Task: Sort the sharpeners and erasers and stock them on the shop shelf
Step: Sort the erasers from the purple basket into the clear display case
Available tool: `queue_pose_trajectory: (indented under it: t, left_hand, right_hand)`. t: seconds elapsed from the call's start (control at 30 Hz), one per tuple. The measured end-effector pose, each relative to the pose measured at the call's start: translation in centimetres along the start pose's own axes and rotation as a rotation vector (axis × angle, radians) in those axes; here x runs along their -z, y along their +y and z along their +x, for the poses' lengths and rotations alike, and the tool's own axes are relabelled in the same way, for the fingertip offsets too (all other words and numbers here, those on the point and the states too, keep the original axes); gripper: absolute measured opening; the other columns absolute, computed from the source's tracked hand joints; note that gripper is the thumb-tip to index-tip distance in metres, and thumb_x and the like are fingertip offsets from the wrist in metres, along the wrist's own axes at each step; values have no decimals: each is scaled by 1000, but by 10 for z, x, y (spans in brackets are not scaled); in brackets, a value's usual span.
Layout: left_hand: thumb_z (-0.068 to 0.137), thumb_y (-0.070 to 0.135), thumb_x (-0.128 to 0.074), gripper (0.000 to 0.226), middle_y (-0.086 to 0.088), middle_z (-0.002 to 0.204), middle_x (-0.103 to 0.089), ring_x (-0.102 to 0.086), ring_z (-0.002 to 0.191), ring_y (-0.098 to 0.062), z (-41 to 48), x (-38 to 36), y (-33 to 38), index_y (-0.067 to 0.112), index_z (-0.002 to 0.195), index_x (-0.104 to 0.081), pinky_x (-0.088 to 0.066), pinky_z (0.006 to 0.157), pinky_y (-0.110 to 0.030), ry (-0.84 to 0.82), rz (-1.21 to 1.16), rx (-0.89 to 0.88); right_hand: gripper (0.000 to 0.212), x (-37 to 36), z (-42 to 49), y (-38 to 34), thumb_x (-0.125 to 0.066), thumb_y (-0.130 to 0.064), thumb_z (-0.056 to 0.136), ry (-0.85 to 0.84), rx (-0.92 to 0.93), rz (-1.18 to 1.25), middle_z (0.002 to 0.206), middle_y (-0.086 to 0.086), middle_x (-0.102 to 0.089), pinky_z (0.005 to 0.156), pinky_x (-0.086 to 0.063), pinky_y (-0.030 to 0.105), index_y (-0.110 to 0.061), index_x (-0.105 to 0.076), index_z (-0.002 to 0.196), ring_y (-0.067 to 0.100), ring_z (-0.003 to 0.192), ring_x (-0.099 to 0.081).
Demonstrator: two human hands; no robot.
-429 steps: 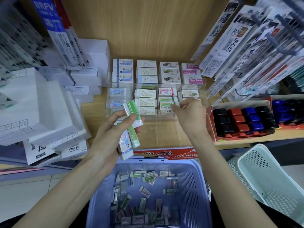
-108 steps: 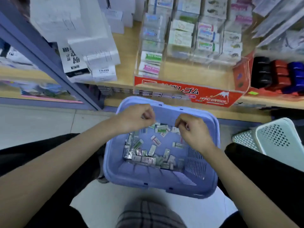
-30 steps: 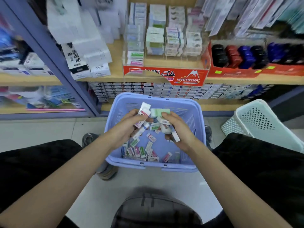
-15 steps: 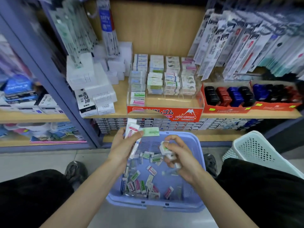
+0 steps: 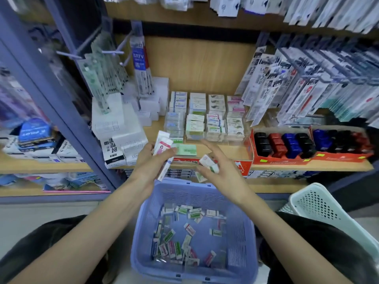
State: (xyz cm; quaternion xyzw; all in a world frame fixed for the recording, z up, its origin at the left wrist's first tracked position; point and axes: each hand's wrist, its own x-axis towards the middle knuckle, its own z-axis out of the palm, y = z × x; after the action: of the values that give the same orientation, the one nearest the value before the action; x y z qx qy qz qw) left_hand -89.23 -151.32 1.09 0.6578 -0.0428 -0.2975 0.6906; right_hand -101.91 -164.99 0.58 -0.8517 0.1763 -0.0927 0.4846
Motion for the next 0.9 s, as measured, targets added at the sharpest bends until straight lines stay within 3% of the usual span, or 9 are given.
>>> queue_pose_trajectory:
  t: [0.1, 0.17, 0.27, 0.37, 0.43, 0.57, 0.63, 0.73, 0.9]
  left_hand:
    - [79, 15, -73, 24, -3, 88, -69, -63, 68, -13, 9, -4, 5, 16, 98, -58, -46, 60, -28, -27, 42, -10]
    - [79, 16, -74, 26, -1, 87, -70, -64, 66, -10, 16, -8, 7, 16, 100, -58, -46, 59, -26, -48, 59, 4]
    - [79, 17, -73, 21, 0, 85, -71, -66, 68, -10, 28, -13, 6, 20, 94, -59, -49, 60, -26, -74, 101, 22]
    - [79, 20, -73, 22, -4, 92, -73, -68, 85, -20, 40, -18, 2, 19, 98, -61, -53, 77, -34, -97, 149, 34]
    - [81, 24, -72, 24, -3, 93, -73, -68, 87, -20, 48, -22, -1, 20, 102, -61, -51, 80, -33, -108, 199, 31]
    - [82, 30, -70, 22, 2, 88, -71, -67, 79, -13, 62, -31, -7, 24, 100, -61, -51, 69, -26, -99, 304, -1]
    - [82, 31, -70, 19, 4, 84, -70, -65, 74, -10, 69, -33, -10, 25, 97, -61, -46, 63, -24, -92, 326, -10]
    - [82, 33, -69, 19, 0, 85, -72, -68, 78, -16, 75, -34, -11, 23, 97, -63, -51, 70, -30, -110, 275, 4]
    - [65, 44, -73, 45, 0, 88, -74, -69, 87, -19, 82, -35, -13, 22, 102, -64, -54, 81, -37, -105, 112, 45]
  right_hand:
    - [50, 9, 14, -5, -59, -35, 91, 9, 5, -24, 116, -36, -44, 80, -35, 1, -55, -33, 129, -23, 101, -40]
    - [51, 14, 26, -4, -59, -35, 91, 8, 3, -65, 127, -29, -42, 88, -31, 6, -46, -36, 135, -13, 110, -40]
    - [42, 17, 39, 3, -58, -32, 92, -39, 41, -209, 129, -25, -45, 89, -26, -1, -32, -48, 133, -2, 120, -43]
    - [40, 20, 48, 17, -59, -36, 91, -47, 17, -286, 129, -8, -57, 91, -35, 12, -24, -54, 129, 8, 118, -50]
    - [41, 23, 51, 26, -60, -37, 90, -57, 4, -309, 124, -7, -60, 91, -41, 20, -24, -54, 127, 10, 112, -55]
    - [37, 27, 55, 38, -61, -36, 89, -50, -17, -267, 119, -14, -58, 85, -33, 3, -22, -55, 123, -2, 111, -49]
    - [34, 28, 59, 44, -61, -36, 90, -35, -13, -279, 118, -8, -61, 87, -40, 14, -22, -56, 120, 7, 109, -55]
    - [32, 29, 66, 48, -58, -38, 91, 21, 11, -356, 112, -2, -64, 81, -49, 38, -28, -53, 120, 20, 98, -60]
    - [32, 32, 72, 46, -59, -37, 90, 174, 30, -329, 110, -5, -63, 78, -50, 36, -34, -53, 121, 14, 95, -60]
